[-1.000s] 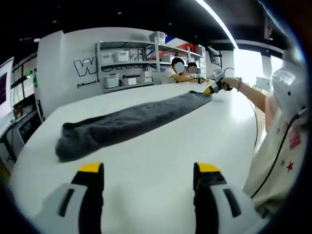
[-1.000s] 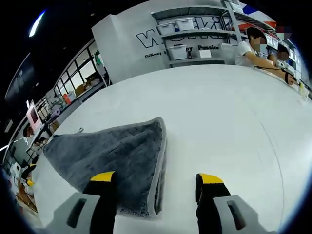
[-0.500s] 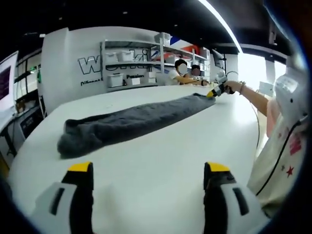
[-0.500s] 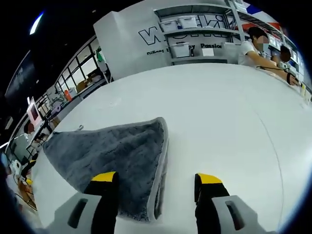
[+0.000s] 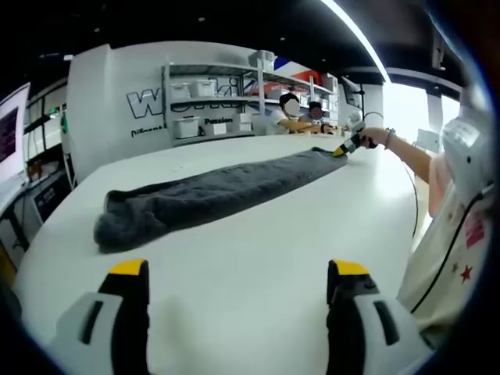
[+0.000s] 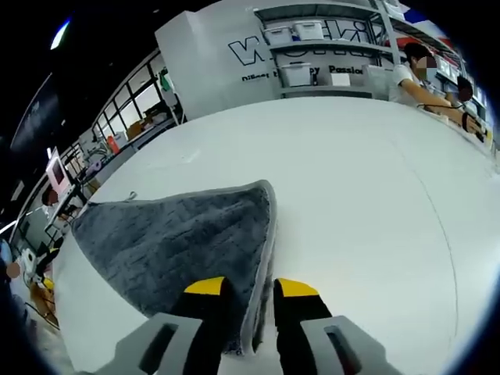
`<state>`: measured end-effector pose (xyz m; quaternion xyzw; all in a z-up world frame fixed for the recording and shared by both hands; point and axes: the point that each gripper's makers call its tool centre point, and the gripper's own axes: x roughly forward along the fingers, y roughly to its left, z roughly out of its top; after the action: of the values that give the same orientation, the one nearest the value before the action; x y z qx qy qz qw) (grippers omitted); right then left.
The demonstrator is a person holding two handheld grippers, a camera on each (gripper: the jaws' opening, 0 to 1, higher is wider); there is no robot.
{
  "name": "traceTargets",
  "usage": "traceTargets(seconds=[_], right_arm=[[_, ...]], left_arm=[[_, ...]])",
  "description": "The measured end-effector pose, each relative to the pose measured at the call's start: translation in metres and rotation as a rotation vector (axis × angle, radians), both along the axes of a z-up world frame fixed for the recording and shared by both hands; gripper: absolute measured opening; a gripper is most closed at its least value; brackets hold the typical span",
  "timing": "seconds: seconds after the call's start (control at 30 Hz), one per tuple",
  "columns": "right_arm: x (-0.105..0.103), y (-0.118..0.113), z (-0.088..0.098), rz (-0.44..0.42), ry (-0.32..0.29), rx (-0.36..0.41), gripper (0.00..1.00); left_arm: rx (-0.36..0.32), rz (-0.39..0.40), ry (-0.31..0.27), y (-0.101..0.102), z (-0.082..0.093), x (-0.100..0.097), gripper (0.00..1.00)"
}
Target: Fold the towel on the table until its edges align and the towel forms a compact rectangular stack.
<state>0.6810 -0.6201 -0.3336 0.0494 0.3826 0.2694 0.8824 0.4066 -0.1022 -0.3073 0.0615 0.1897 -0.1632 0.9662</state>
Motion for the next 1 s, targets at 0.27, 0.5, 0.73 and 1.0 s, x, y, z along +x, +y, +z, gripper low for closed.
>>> traceTargets(seconds=[0.27,0.5,0.73,1.0], right_arm=[[-0.012,0.017,-0.001,0.016,0.026,0.052,0.06],[-0.02,0.017,0.005,0.013,0.013,0.048,0.04],[-0.02,-0.003,0.006,-0.022,0.028,0.021,0.04],[-0.026,-0.029,0.011,-0.054,0.042,-0.06,0.04]], left_arm=[[-0.001,0.012,-0.001,0.004,0.0,-0.002,0.99],[-0.002,0.024,-0.003,0.006,0.0,-0.004,0.99],[0.005,0.021,0.001,0.005,0.0,-0.004,0.99],[0.012,0.014,0.007,0.004,-0.001,-0.005,0.98]])
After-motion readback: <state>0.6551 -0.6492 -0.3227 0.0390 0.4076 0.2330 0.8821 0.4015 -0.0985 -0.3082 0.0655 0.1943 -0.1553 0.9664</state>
